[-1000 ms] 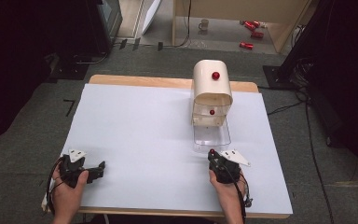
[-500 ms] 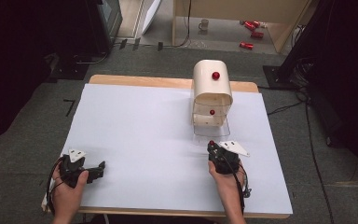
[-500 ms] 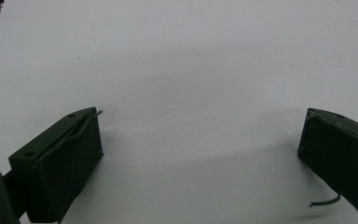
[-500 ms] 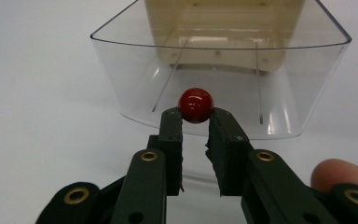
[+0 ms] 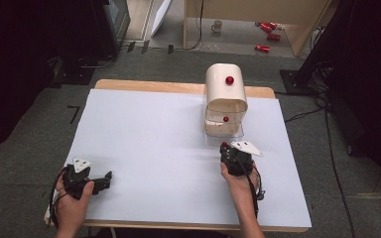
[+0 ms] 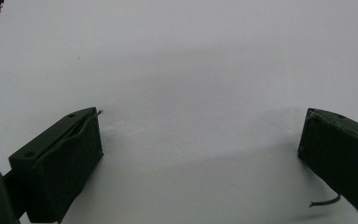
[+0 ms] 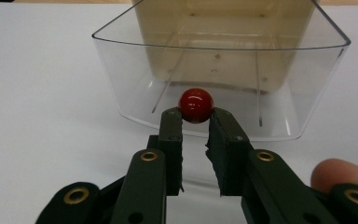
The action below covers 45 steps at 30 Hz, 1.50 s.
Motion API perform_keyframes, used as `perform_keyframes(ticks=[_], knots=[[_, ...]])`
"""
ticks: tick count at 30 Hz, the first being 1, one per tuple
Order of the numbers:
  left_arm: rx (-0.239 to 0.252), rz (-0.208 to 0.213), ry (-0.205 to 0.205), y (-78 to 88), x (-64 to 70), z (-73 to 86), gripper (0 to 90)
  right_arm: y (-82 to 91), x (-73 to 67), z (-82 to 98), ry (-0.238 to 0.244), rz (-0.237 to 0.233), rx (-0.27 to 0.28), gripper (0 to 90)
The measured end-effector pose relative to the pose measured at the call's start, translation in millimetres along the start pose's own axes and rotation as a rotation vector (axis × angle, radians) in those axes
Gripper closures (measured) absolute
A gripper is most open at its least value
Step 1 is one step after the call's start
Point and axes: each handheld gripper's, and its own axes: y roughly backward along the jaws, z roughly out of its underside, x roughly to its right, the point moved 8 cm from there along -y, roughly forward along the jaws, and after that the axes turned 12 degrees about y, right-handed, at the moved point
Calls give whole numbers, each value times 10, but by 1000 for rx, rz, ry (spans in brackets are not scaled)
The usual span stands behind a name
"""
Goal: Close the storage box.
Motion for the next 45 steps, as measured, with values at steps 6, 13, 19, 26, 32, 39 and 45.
perform_keyframes(ticks=[6, 13, 19, 26, 32, 39, 45], knots=[[0, 0, 0, 0, -1, 0, 0, -61, 20, -30, 1, 5, -7, 767], [0, 0, 0, 0, -1, 0, 0, -148, 45, -81, -4, 13, -11, 767], [-1, 0, 0, 0, -1, 0, 0, -225, 70, -107, -3, 18, -15, 768], [0, 0, 0, 0, 0, 0, 0, -314, 96, -131, -7, 24, -17, 769], [0, 0, 0, 0, 0, 0, 0, -384, 120, -163, -1, 31, -19, 768], [0, 0, 0, 0, 0, 0, 0, -440, 137, -183, 0, 39, -20, 769], [0, 0, 0, 0, 0, 0, 0, -497, 150, -184, 1, 45, -19, 769]])
